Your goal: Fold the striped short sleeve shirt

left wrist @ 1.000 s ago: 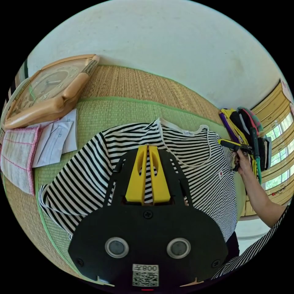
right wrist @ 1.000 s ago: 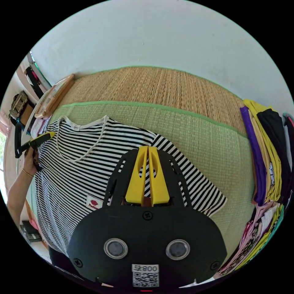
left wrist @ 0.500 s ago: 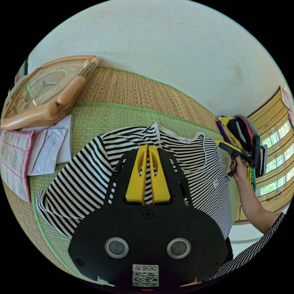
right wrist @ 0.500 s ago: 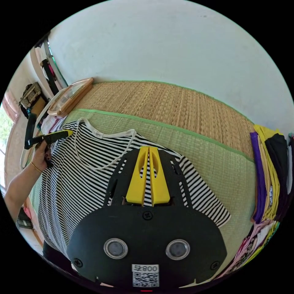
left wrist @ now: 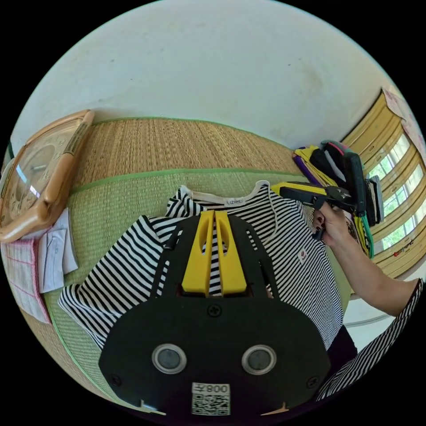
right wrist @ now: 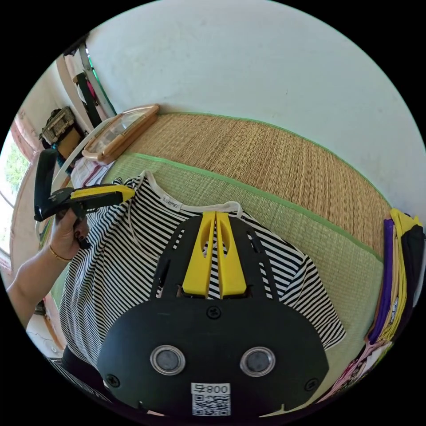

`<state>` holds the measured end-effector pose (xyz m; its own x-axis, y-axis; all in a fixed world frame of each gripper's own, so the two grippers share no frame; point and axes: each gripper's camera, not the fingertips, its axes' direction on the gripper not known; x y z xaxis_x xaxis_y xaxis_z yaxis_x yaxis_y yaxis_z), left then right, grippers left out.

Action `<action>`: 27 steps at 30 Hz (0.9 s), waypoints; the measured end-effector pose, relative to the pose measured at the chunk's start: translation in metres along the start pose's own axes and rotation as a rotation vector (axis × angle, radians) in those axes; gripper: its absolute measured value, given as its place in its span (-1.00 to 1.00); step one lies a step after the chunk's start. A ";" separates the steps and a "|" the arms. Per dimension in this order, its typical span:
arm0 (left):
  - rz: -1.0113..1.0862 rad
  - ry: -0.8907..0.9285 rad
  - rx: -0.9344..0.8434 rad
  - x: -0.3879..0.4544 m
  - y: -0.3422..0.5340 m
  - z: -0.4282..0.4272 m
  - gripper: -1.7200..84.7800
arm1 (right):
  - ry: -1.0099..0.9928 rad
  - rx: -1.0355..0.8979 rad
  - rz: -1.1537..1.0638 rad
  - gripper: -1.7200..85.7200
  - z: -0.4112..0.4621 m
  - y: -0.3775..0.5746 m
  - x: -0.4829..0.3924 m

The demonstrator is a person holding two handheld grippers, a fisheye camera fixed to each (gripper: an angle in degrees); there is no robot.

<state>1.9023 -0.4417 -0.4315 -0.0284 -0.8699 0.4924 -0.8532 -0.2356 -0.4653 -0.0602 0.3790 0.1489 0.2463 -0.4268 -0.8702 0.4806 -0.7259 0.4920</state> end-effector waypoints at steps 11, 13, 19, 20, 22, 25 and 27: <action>-0.114 -0.034 0.052 -0.014 0.047 -0.041 -0.95 | -0.065 -0.050 0.067 -0.96 0.030 0.009 0.011; -0.115 -0.086 0.065 -0.014 0.068 -0.058 -0.95 | -0.068 -0.045 0.075 -0.96 0.031 0.013 0.012; -0.179 -0.337 -0.024 -0.033 0.116 -0.083 -0.96 | -0.033 -0.039 0.096 -0.96 0.032 0.023 0.012; -0.195 -0.360 -0.022 -0.035 0.121 -0.086 -0.96 | -0.034 -0.038 0.106 -0.96 0.033 0.025 0.014; -0.232 -0.376 -0.003 -0.039 0.136 -0.096 -0.96 | -0.030 -0.031 0.117 -0.96 0.034 0.029 0.016; -0.196 -0.282 0.105 -0.024 0.147 -0.109 -0.96 | -0.043 -0.025 0.130 -0.96 0.035 0.039 0.020; -0.138 -0.202 0.160 -0.008 0.145 -0.109 -0.96 | -0.041 -0.023 0.127 -0.96 0.035 0.045 0.020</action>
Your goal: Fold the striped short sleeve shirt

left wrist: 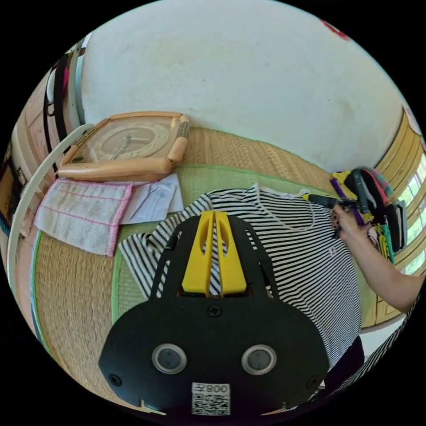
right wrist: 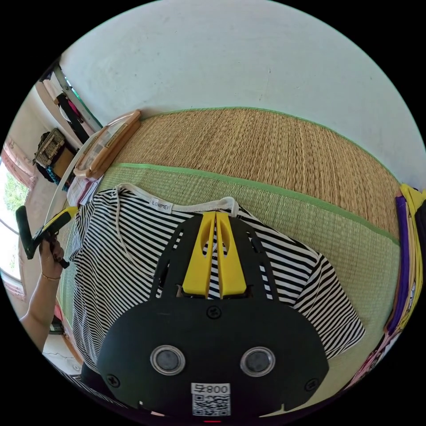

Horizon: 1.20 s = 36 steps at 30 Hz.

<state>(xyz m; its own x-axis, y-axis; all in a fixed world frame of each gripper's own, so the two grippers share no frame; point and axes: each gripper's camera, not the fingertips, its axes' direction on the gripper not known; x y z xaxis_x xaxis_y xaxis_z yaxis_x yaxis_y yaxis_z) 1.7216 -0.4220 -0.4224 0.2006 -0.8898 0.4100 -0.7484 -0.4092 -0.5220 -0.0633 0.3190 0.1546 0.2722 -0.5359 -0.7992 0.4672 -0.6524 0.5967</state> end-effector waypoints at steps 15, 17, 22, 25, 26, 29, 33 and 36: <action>0.073 0.111 -0.147 0.046 0.025 0.069 -0.96 | -0.069 -0.006 0.039 -0.96 0.000 0.051 0.031; 0.069 0.153 -0.127 0.039 0.047 0.051 -0.96 | -0.151 0.021 0.034 -0.96 -0.013 0.074 0.041; -0.004 0.104 -0.086 -0.005 0.142 -0.015 -0.96 | -0.214 0.122 0.020 -0.96 -0.069 0.150 0.070; -0.105 0.024 -0.126 -0.036 0.201 -0.036 -0.96 | -0.157 0.132 0.062 -0.96 -0.101 0.215 0.095; -0.125 0.021 -0.139 -0.041 0.212 -0.037 -0.96 | -0.115 0.131 0.098 -0.96 -0.110 0.242 0.106; -0.165 0.018 -0.184 -0.060 0.259 -0.038 -0.96 | -0.047 0.087 0.209 -0.96 -0.116 0.307 0.130; -0.212 -0.038 -0.197 -0.066 0.292 -0.048 -0.96 | 0.006 -0.031 0.309 -0.96 -0.094 0.354 0.151; -0.209 -0.017 -0.196 -0.064 0.314 -0.057 -0.96 | -0.068 0.001 0.385 -0.96 -0.096 0.375 0.164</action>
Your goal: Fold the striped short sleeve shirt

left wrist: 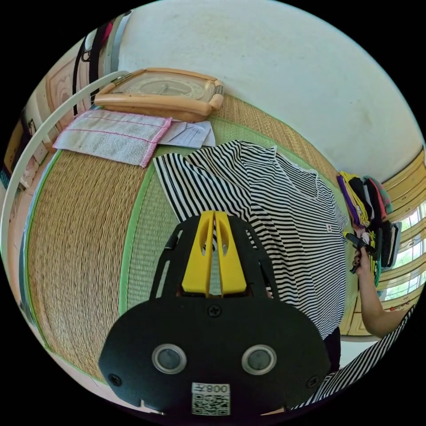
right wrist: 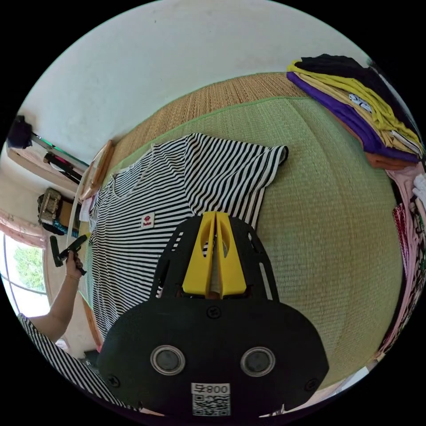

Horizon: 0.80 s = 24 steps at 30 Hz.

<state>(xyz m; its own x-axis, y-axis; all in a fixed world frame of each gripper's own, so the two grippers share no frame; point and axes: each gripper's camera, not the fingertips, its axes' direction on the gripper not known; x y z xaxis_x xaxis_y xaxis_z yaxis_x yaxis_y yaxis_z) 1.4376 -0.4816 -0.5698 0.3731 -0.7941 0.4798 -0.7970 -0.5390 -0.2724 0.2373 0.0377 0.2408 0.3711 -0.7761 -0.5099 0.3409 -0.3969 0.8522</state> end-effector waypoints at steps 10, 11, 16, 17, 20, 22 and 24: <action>-0.056 0.186 -0.086 -0.025 0.145 -0.025 -0.92 | -0.015 -0.027 -0.021 -0.97 -0.043 0.097 0.016; -0.052 0.210 -0.105 -0.026 0.157 -0.026 -0.92 | -0.041 -0.050 -0.023 -0.97 -0.049 0.120 0.021; -0.115 0.265 -0.183 -0.043 0.274 -0.049 -0.84 | -0.085 -0.158 0.024 -0.96 -0.071 0.220 0.044; -0.126 0.262 -0.189 -0.046 0.287 -0.052 -0.84 | -0.073 -0.190 0.031 -0.96 -0.075 0.244 0.050; -0.211 0.280 -0.214 -0.062 0.351 -0.066 -0.82 | -0.098 -0.219 0.087 -0.94 -0.088 0.298 0.068; -0.258 0.298 -0.222 -0.073 0.396 -0.072 -0.81 | -0.126 -0.226 0.118 -0.94 -0.094 0.325 0.079; -0.285 0.282 -0.215 -0.081 0.424 -0.076 -0.80 | -0.134 -0.240 0.135 -0.92 -0.097 0.349 0.088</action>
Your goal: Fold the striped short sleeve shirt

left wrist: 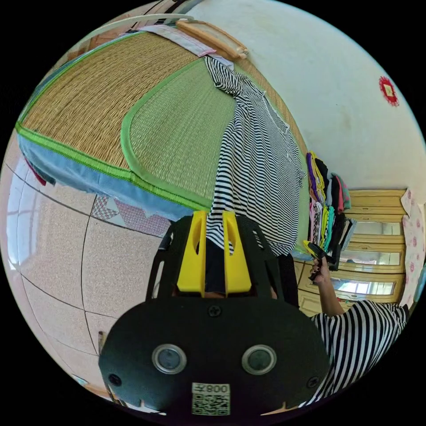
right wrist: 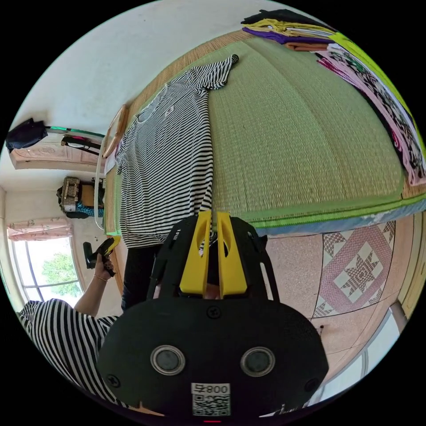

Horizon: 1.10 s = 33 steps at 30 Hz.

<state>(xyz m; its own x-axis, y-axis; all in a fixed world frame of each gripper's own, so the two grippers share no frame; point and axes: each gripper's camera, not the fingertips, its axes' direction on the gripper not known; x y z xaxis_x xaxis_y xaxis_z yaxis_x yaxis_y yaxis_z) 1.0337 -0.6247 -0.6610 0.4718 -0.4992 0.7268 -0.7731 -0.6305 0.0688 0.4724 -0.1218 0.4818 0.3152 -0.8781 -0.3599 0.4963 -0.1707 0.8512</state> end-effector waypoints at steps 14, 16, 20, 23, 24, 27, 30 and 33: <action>0.032 -0.088 -0.117 -0.043 0.060 0.050 -0.89 | -0.073 -0.052 0.052 -0.85 0.027 0.101 0.051; 0.040 -0.058 -0.102 -0.048 0.074 0.043 -0.91 | -0.073 -0.043 0.055 -0.84 0.029 0.108 0.056; 0.045 0.000 -0.029 -0.062 0.097 0.018 -0.93 | -0.076 -0.031 0.058 -0.83 0.036 0.118 0.066; 0.006 0.021 0.005 -0.082 0.113 0.004 -0.93 | -0.083 -0.033 0.048 -0.81 0.044 0.121 0.070; 0.001 0.017 0.004 -0.086 0.119 0.002 -0.94 | -0.084 -0.036 0.042 -0.81 0.047 0.122 0.070; -0.001 0.018 0.016 -0.091 0.130 -0.002 -0.94 | -0.073 -0.050 -0.001 -0.79 0.058 0.121 0.066; 0.003 0.015 0.013 -0.092 0.138 -0.003 -0.94 | -0.053 -0.053 -0.049 -0.79 0.067 0.117 0.058; 0.008 0.018 0.012 -0.092 0.142 -0.005 -0.94 | -0.013 -0.069 -0.074 -0.81 0.079 0.110 0.054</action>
<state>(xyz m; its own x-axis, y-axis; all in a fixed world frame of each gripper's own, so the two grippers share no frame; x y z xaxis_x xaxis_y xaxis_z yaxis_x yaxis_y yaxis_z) 0.8786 -0.6648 -0.7150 0.4578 -0.4938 0.7393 -0.7717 -0.6336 0.0547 0.4806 -0.2233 0.5860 0.2654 -0.8702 -0.4150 0.5722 -0.2043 0.7942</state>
